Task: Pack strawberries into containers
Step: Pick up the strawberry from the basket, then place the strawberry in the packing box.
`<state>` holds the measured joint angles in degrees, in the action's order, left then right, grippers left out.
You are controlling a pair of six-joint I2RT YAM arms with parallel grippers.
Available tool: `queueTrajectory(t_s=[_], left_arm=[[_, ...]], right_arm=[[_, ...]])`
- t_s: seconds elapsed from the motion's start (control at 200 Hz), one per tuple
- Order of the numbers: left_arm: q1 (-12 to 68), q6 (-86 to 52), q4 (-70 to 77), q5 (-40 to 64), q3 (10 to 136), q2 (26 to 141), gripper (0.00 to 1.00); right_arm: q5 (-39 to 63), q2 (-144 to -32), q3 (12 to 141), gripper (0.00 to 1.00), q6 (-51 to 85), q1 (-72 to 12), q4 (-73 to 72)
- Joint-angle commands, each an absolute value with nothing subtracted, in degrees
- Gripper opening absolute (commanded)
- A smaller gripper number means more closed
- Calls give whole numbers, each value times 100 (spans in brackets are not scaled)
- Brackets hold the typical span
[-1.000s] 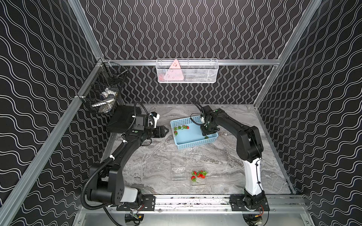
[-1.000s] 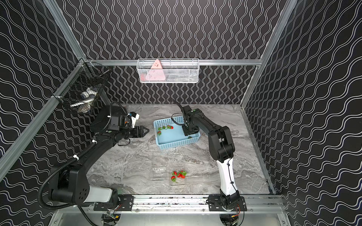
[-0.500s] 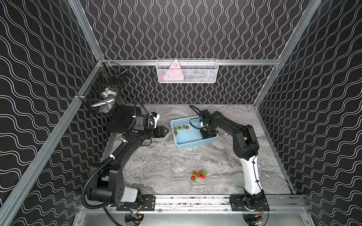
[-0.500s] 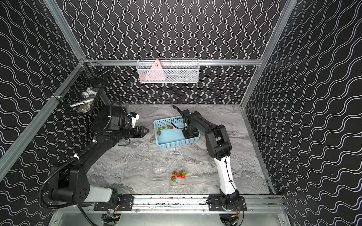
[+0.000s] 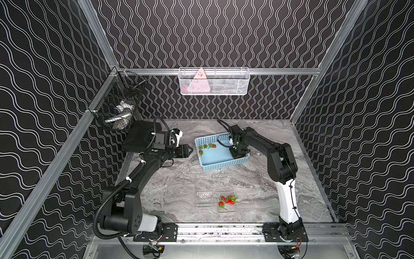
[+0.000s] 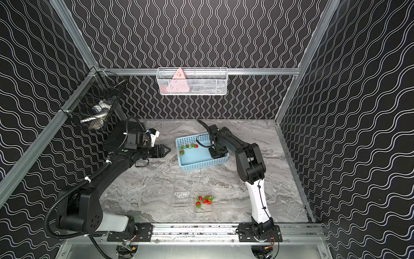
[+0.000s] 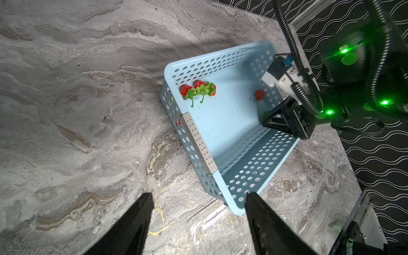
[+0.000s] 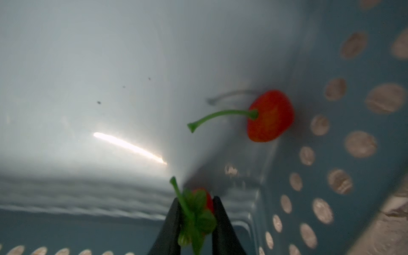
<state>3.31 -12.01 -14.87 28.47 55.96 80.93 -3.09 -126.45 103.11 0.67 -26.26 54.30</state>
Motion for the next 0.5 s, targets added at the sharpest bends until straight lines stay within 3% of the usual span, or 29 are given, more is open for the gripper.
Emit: queueTrajectory(t_s=[0.0,0.495], left_arm=[[333,-1156,-1432,2831,5643,8090,72],[334,-1154,-1432,2834,5645,8034,72]], right_arm=[[-255,-12290,10271,15,92,-2637,5072],[224,-10466,9588,15,298,-2860,5029]])
